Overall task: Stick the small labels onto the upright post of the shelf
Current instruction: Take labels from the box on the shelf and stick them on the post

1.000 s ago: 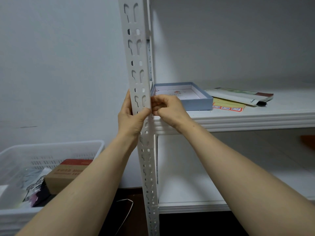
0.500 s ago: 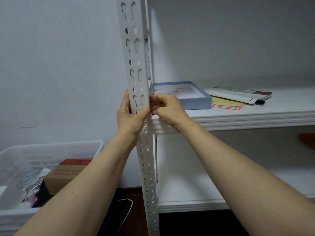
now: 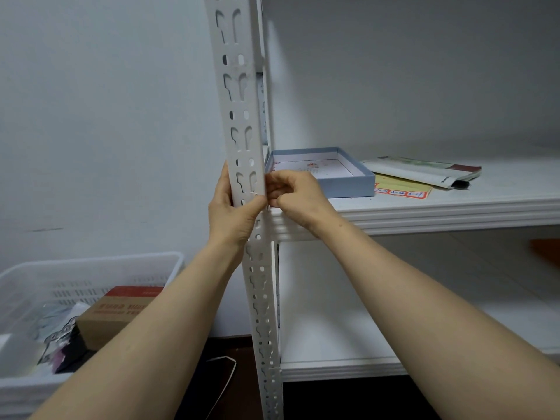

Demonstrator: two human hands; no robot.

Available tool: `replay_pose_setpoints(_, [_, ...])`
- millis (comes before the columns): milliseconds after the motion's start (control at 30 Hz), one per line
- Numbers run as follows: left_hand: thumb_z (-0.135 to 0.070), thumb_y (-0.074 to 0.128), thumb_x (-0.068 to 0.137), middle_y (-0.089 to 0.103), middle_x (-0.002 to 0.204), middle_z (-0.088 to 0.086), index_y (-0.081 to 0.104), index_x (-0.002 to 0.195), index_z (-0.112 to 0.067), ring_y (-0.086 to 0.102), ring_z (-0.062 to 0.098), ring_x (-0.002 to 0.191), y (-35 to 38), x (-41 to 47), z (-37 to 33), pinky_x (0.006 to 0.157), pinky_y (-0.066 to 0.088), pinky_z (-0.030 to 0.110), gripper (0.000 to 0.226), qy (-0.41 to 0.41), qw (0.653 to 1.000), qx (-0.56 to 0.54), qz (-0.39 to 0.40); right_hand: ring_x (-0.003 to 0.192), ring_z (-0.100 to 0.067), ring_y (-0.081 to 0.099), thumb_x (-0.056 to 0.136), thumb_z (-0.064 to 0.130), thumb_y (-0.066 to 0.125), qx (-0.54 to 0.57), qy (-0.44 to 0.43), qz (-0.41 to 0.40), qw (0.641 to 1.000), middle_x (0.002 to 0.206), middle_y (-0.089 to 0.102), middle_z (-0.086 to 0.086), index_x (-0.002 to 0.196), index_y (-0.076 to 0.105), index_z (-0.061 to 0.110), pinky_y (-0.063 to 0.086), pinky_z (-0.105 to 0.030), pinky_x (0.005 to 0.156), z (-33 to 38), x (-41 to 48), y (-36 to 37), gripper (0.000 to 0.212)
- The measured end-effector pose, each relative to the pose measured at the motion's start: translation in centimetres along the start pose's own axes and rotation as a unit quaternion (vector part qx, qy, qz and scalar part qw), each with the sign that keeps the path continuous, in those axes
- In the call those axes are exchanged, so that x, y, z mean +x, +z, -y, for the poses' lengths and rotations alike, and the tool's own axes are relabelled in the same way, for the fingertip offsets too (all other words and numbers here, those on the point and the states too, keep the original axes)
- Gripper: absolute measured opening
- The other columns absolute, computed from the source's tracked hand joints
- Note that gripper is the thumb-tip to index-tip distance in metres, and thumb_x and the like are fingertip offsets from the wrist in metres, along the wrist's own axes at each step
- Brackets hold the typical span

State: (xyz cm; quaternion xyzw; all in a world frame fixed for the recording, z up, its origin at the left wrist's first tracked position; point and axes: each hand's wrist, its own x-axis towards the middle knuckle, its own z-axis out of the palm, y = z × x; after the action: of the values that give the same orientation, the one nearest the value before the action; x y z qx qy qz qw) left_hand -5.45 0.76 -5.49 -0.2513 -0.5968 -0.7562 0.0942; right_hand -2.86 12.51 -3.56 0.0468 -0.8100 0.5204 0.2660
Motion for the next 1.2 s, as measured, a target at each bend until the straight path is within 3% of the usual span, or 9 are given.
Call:
replay_pose_setpoints(367, [0.013,0.055,0.076,0.067,0.105,0.003,0.051,0.132,-0.014,0.064,0.004,0.081,0.3,-0.2,-0.2,0.07,0.053,0.017,0.063,0.023,0.999,0.022,-0.012,0.091,-0.023,0.068,0.071,-0.017,0.046,-0.004,-0.004,0.005,1.0,0.09,0.07,-0.005,0.103,0.068,0.006,0.055,-0.04,0.086,0.2,-0.2,-0.1,0.046])
replay_pose_setpoints(567, [0.016,0.057,0.077,0.067,0.115,0.009,0.047,0.137,-0.012,0.067,0.014,0.097,-0.5,0.1,0.0,0.08,0.056,0.025,0.067,0.002,1.0,0.001,0.025,0.091,-0.021,0.067,0.071,-0.017,0.048,0.0,-0.004,0.009,1.0,0.089,0.069,-0.003,0.104,0.068,0.005,0.055,-0.04,0.088,0.2,-0.2,-0.1,0.044])
replay_pose_setpoints(833, [0.013,0.057,0.076,0.068,0.104,0.0,0.05,0.133,-0.018,0.065,0.007,0.087,0.2,0.0,0.0,0.075,0.055,0.021,0.065,0.02,1.0,0.016,-0.006,0.092,-0.022,0.068,0.07,-0.016,0.047,-0.005,-0.002,0.005,1.0,0.093,0.072,-0.007,0.102,0.069,0.007,0.055,-0.042,0.087,-0.1,0.0,-0.1,0.045])
replay_pose_setpoints(967, [0.014,0.056,0.076,0.067,0.107,0.005,0.05,0.134,-0.015,0.064,0.01,0.087,0.1,-0.1,0.0,0.074,0.055,0.022,0.065,0.02,1.0,0.016,0.0,0.09,-0.023,0.068,0.07,-0.017,0.046,-0.008,-0.009,0.003,1.0,0.089,0.07,-0.005,0.102,0.069,0.005,0.055,-0.042,0.086,-0.1,0.0,-0.1,0.045])
replay_pose_setpoints(1067, [0.015,0.055,0.077,0.067,0.111,0.009,0.047,0.136,-0.014,0.066,0.015,0.093,-0.4,0.1,0.0,0.08,0.057,0.027,0.067,0.003,1.0,0.005,0.019,0.09,-0.022,0.068,0.07,-0.017,0.047,-0.006,-0.009,0.008,1.0,0.087,0.07,-0.003,0.102,0.069,0.006,0.055,-0.041,0.086,0.0,0.0,-0.1,0.045])
replay_pose_setpoints(1200, [0.017,0.05,0.081,0.07,0.102,0.006,0.048,0.135,-0.011,0.068,0.018,0.091,-0.9,0.2,-0.4,0.075,0.056,0.028,0.061,-0.028,0.996,-0.057,0.064,0.085,-0.019,0.068,0.072,-0.019,0.046,0.003,-0.009,0.009,1.0,0.082,0.068,0.003,0.101,0.069,0.006,0.056,-0.04,0.086,0.1,-0.1,-0.1,0.045])
